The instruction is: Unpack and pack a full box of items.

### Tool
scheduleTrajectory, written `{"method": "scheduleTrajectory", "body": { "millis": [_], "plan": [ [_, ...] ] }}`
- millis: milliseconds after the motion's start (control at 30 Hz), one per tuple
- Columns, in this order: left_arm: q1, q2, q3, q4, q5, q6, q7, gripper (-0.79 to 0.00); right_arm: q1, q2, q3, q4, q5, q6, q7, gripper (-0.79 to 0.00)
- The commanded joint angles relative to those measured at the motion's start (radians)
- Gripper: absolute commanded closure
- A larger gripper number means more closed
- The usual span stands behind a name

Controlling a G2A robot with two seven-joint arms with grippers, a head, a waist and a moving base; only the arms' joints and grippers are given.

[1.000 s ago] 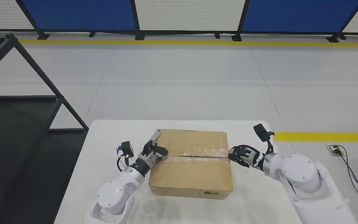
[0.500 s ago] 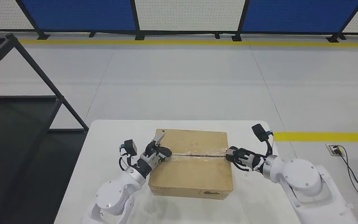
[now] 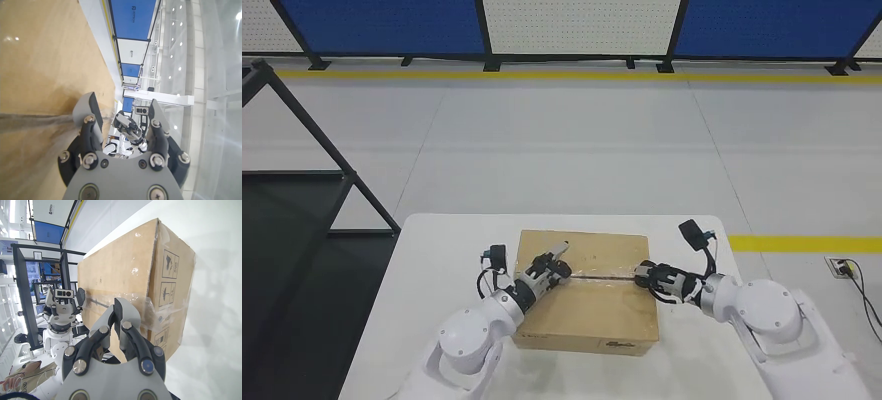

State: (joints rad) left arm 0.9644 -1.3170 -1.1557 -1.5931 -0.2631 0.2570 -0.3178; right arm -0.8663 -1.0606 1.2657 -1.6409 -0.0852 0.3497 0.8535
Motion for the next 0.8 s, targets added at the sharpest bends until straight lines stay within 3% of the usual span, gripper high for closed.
{"method": "scheduleTrajectory", "body": {
  "millis": [0,233,467,767],
  "plan": [
    [-0.003,0.001,0.000,0.008,0.013,0.017,-0.004,0.000,0.002,0.000,-0.004,0.007,0.003,-0.007,0.000,0.000],
    [0.004,-0.002,-0.019,0.028,0.005,0.041,0.038,0.000,0.019,-0.003,-0.018,0.027,0.011,-0.017,0.001,0.000],
    [0.062,0.005,-0.082,-0.002,-0.006,0.023,0.073,0.000,0.040,-0.005,-0.035,0.027,0.013,-0.020,0.010,0.000],
    [0.221,0.028,-0.280,-0.092,-0.056,-0.091,0.108,0.000,0.126,-0.027,-0.136,0.046,0.024,-0.029,0.013,0.000]
  ]
}}
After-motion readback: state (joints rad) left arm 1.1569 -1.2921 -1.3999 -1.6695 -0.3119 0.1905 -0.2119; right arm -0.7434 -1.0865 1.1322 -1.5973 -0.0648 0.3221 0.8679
